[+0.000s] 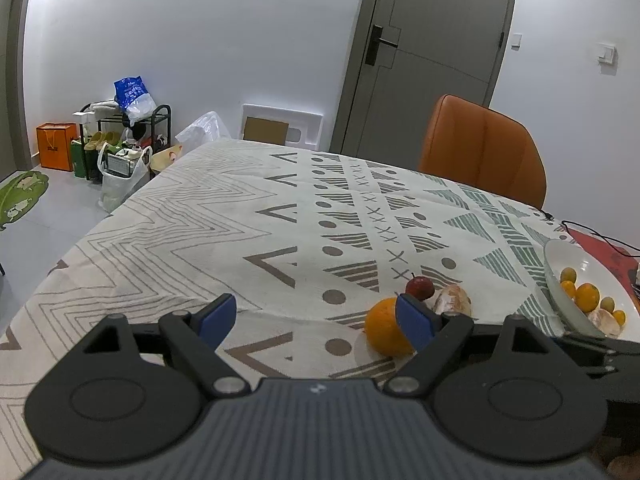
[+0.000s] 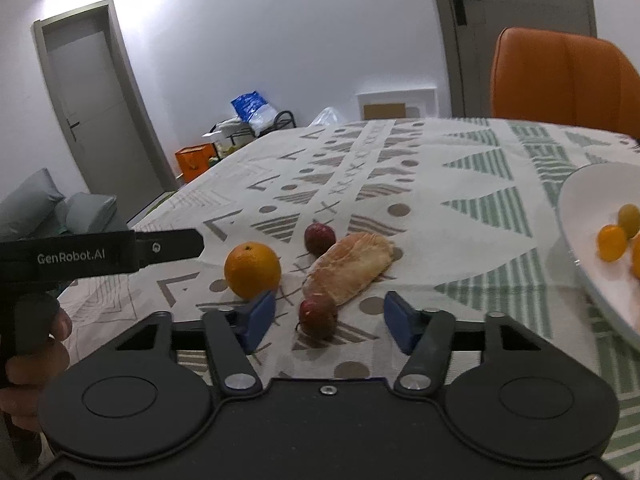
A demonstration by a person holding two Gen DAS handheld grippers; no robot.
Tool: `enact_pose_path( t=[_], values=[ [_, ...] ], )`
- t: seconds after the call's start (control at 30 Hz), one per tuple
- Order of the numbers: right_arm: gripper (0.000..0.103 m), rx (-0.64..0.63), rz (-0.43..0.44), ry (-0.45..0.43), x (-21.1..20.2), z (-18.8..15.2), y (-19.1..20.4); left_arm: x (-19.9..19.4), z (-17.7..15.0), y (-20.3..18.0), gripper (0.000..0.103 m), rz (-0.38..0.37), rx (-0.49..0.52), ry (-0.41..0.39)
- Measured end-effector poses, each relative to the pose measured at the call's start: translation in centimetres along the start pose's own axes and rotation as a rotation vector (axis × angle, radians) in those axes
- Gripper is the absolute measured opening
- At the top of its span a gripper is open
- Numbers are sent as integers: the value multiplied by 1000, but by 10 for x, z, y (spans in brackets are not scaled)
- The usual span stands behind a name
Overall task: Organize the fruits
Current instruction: 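Grasp a large orange with the left gripper while the right gripper grasps a red plum, then carry the orange and the red plum over the white bowl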
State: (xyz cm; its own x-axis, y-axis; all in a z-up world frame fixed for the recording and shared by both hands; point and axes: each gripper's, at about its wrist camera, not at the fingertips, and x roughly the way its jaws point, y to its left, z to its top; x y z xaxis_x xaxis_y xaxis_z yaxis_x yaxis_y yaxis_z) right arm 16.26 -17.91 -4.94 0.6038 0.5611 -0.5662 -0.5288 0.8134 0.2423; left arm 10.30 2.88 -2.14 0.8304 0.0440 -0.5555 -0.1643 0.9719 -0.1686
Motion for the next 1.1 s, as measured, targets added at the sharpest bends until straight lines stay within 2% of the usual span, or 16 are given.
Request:
enact_pose_path(
  t=[0.07,0.47,0.73,0.77,0.83,0.9,1.1],
  values=[
    [20,-4,7,17,3,-1,0,2,1,0,86,0,0,2],
    [20,-2,-42,5,-13,0,-14,14,0,-28,85,-42,55,17],
    [20,23,-79,-26,-30,0,-30,30,-6,-41,82,-46,62,66],
    [20,27,-84,-29,-31,0,-31,32,-7,-41,81,-44,63,75],
    [20,35,-91,-35,-34,0,-35,37,-11,-42,70,-40,65,100],
    [20,42,-99,-40,-36,0,-37,37,-14,-47,40,-28,100,98],
    [20,60,-103,-64,-45,-2,-43,30,-11,-53,40,-35,99,104]
  ],
)
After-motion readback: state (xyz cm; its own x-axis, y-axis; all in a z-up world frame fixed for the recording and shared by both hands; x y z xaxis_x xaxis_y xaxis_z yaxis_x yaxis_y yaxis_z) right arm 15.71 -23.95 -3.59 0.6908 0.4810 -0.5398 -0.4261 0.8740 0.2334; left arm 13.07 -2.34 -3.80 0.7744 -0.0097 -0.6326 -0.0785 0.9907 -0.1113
